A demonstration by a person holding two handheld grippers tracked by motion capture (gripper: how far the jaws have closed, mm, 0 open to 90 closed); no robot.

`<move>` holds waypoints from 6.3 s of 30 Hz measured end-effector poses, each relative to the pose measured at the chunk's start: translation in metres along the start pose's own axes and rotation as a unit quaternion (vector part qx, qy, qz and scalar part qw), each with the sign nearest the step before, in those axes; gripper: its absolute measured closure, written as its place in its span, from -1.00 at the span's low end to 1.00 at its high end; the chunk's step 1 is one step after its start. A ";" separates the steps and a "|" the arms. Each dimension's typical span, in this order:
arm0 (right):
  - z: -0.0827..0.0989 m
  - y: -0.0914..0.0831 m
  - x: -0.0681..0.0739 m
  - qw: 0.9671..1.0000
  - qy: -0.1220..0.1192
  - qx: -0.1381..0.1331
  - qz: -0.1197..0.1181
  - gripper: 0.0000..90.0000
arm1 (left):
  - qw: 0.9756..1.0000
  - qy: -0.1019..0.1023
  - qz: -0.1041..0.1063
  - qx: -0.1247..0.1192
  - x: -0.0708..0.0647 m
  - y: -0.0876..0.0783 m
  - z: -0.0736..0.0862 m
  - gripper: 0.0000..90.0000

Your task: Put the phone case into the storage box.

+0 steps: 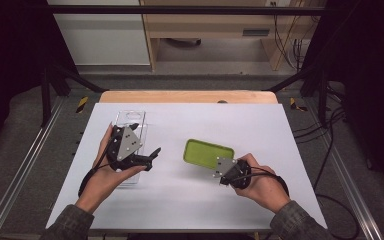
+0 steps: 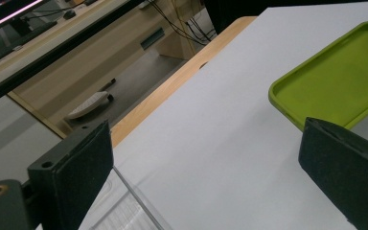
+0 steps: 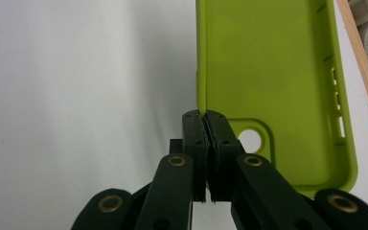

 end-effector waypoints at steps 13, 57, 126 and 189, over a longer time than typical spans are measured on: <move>-0.002 0.001 0.003 1.000 -0.007 0.000 0.002 0.95 | 0.998 0.043 0.024 0.032 -0.009 0.034 -0.026 -0.87; -0.020 0.001 0.010 0.999 -0.035 0.006 0.013 0.95 | 0.985 0.126 0.088 0.077 -0.034 0.081 -0.069 -0.75; -0.039 -0.002 0.015 0.997 -0.079 0.011 0.023 0.95 | 0.936 0.243 0.212 0.142 -0.070 0.093 -0.077 0.56; -0.039 -0.010 0.013 0.997 -0.080 0.000 0.019 0.92 | 0.925 0.294 0.196 0.138 -0.074 0.087 -0.077 0.95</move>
Point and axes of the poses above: each handheld gripper's, and its own axes: y roughly forward along the jaws, z roughly out of its underside, x roughly to its left, the point moved 2 cm from there along y, roughly forward along the jaws, and after that the axes turned 9 degrees about -z, right-handed, at the moved point
